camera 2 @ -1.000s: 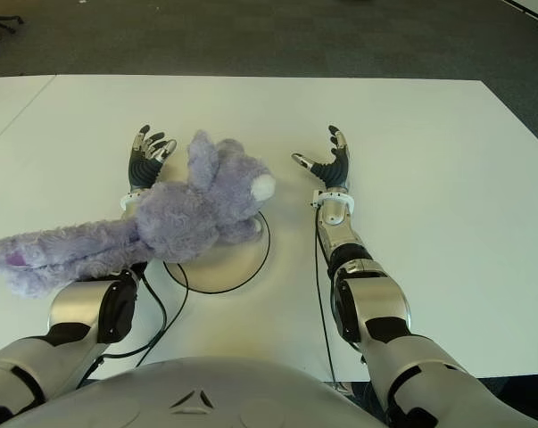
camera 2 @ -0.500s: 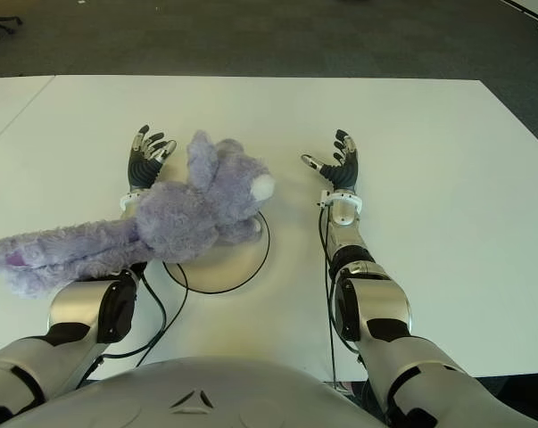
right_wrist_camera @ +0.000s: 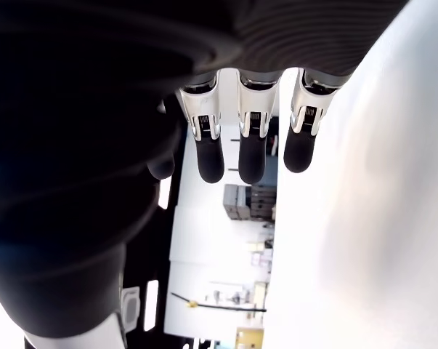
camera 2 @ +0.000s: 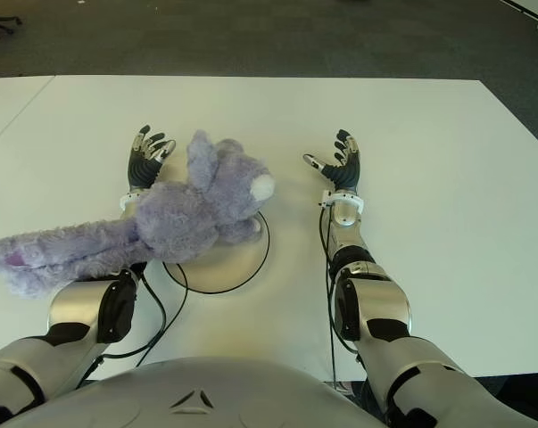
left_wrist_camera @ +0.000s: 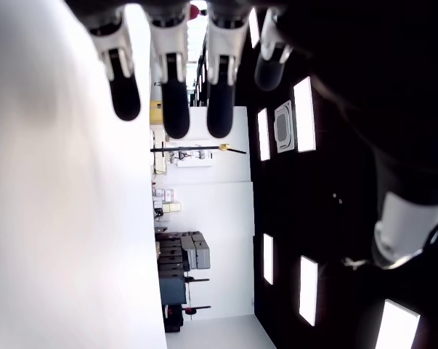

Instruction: Put the doll into the plate.

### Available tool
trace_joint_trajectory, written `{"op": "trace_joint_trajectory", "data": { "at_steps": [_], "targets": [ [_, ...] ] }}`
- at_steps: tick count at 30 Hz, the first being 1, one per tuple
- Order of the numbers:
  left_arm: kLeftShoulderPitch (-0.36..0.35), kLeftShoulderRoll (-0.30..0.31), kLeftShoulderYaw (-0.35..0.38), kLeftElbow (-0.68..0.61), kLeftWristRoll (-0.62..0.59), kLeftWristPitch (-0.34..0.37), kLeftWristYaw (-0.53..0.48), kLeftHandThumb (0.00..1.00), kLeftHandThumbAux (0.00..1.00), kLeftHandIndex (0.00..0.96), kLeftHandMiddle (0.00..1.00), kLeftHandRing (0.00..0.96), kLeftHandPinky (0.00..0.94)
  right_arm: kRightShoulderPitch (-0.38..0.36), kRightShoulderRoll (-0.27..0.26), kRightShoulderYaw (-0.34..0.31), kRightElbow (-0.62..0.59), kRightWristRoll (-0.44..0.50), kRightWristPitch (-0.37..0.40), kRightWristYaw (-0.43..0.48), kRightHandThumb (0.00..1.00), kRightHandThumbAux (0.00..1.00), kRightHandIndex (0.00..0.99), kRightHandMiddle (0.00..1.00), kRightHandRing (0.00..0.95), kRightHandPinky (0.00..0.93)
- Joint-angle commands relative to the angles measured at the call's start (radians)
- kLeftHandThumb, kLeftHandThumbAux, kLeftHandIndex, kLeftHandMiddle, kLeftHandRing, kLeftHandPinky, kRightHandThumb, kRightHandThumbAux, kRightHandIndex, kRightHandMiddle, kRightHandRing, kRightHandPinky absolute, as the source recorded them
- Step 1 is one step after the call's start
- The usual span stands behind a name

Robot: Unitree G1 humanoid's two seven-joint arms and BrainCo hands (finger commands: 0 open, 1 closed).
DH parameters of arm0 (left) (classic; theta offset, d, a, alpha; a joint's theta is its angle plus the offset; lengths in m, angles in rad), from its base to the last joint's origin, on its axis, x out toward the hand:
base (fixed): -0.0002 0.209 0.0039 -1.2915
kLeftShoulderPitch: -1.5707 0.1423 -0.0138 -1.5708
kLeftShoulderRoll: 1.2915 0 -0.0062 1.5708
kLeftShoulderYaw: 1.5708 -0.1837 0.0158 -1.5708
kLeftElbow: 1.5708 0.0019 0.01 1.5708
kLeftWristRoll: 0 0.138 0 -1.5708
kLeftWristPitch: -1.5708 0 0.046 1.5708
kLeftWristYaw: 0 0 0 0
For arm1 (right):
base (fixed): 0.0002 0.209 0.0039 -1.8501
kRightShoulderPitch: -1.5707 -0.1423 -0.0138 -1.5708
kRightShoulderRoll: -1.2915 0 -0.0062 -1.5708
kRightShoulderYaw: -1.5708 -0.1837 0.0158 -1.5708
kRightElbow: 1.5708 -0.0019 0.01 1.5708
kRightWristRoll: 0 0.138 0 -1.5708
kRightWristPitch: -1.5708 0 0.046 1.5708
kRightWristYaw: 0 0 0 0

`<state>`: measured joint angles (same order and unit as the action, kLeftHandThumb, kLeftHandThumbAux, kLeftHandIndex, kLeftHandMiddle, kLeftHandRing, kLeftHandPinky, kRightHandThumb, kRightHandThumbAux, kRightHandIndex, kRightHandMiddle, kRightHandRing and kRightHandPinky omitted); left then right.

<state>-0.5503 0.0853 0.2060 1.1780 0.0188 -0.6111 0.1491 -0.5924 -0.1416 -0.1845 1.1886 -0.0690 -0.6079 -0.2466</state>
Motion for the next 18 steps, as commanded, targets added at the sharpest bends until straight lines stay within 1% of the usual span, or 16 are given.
{"op": "trace_joint_trajectory", "data": {
  "at_steps": [1, 8, 11, 18],
  "targets": [
    [0.242, -0.028, 0.008, 0.158, 0.001, 0.076, -0.044, 0.0, 0.578, 0.1, 0.233, 0.229, 0.206, 0.263, 0.093, -0.013, 0.144, 0.016, 0.05, 0.014, 0.0, 0.89, 0.141, 0.151, 0.129, 0.142],
    [0.241, -0.029, 0.014, 0.159, 0.004, 0.078, -0.044, 0.0, 0.598, 0.096, 0.239, 0.232, 0.213, 0.261, 0.095, -0.015, 0.142, 0.011, 0.048, 0.008, 0.0, 0.901, 0.145, 0.154, 0.13, 0.143],
    [0.24, -0.029, 0.016, 0.159, 0.004, 0.08, -0.044, 0.0, 0.604, 0.093, 0.233, 0.233, 0.212, 0.26, 0.095, -0.016, 0.143, 0.007, 0.052, 0.005, 0.0, 0.909, 0.151, 0.158, 0.132, 0.121],
    [0.241, -0.032, 0.019, 0.159, 0.001, 0.081, -0.047, 0.0, 0.61, 0.09, 0.225, 0.229, 0.208, 0.26, 0.092, -0.016, 0.143, 0.003, 0.057, 0.003, 0.0, 0.912, 0.157, 0.163, 0.135, 0.137]
  ]
}}
